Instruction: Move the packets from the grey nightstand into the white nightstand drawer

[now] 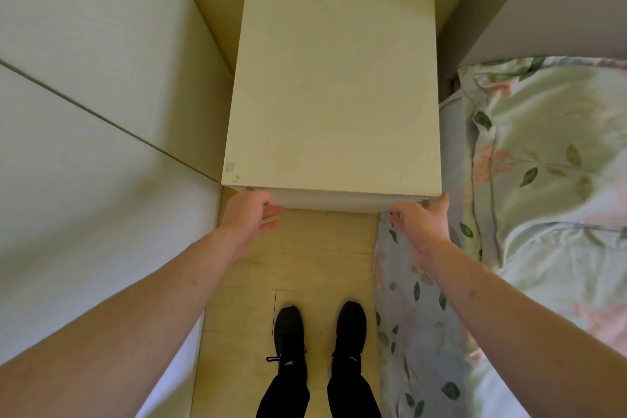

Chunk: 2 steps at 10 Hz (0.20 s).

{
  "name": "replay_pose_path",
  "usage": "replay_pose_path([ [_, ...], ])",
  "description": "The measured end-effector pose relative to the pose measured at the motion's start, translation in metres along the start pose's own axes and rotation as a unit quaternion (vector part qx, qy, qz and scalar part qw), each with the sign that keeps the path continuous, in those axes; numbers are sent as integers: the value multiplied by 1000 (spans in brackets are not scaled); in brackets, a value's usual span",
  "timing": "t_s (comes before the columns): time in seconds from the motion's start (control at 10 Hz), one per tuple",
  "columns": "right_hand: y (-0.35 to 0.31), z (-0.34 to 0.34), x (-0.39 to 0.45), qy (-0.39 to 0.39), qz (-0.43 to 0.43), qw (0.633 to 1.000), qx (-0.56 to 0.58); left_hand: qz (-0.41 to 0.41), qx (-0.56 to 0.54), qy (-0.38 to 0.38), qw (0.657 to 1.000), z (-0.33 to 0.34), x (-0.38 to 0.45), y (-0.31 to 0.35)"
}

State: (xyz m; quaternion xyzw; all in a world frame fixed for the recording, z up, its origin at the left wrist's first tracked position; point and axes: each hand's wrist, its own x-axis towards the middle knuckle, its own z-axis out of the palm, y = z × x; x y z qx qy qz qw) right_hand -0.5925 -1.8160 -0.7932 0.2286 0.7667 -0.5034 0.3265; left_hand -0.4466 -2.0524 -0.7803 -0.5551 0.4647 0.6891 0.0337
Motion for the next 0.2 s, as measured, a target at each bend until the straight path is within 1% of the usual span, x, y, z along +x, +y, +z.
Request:
replay_pose_path([
  [0.1, -1, -1, -7, -20, 0, 1000, 8, 10, 107, -29, 994, -9, -6, 2],
  [0.2, -8, -3, -48, -23, -35, 996, -75, 48, 232, -33, 971, -24, -21, -2],
])
